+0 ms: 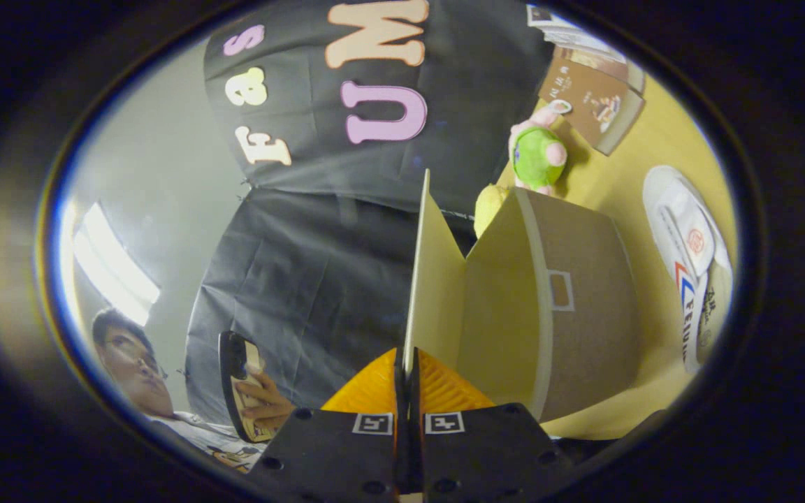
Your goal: Open the storage box then place both shoes into the box .Put the left shoe in first, then the right shoe, with the right side of both shoes facing outward in a uniform manner.
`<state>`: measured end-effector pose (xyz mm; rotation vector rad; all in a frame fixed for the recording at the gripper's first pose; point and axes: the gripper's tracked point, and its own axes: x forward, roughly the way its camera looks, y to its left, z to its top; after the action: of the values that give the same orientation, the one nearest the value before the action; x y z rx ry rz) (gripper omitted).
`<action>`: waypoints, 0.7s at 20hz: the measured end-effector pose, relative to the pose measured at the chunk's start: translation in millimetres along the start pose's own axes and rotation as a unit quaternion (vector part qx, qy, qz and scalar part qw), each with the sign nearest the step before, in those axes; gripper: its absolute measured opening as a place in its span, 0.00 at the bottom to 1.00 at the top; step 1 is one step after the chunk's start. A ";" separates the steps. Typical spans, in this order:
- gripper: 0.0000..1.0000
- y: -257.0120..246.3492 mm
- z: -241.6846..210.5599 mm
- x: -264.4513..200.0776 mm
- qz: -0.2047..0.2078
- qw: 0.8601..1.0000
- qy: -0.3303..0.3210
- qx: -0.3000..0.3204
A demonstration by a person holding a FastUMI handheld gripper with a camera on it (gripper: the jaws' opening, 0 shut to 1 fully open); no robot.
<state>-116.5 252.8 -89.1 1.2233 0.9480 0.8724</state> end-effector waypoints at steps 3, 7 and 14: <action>0.03 25.9 -7.3 11.5 -0.009 0.999 0.022 -0.036; 0.03 55.9 -13.8 33.8 -0.009 0.997 0.043 -0.064; 0.03 93.7 -32.5 90.8 0.006 0.993 0.068 -0.093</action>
<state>-117.0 361.3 -9.5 1.0212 0.9464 1.0398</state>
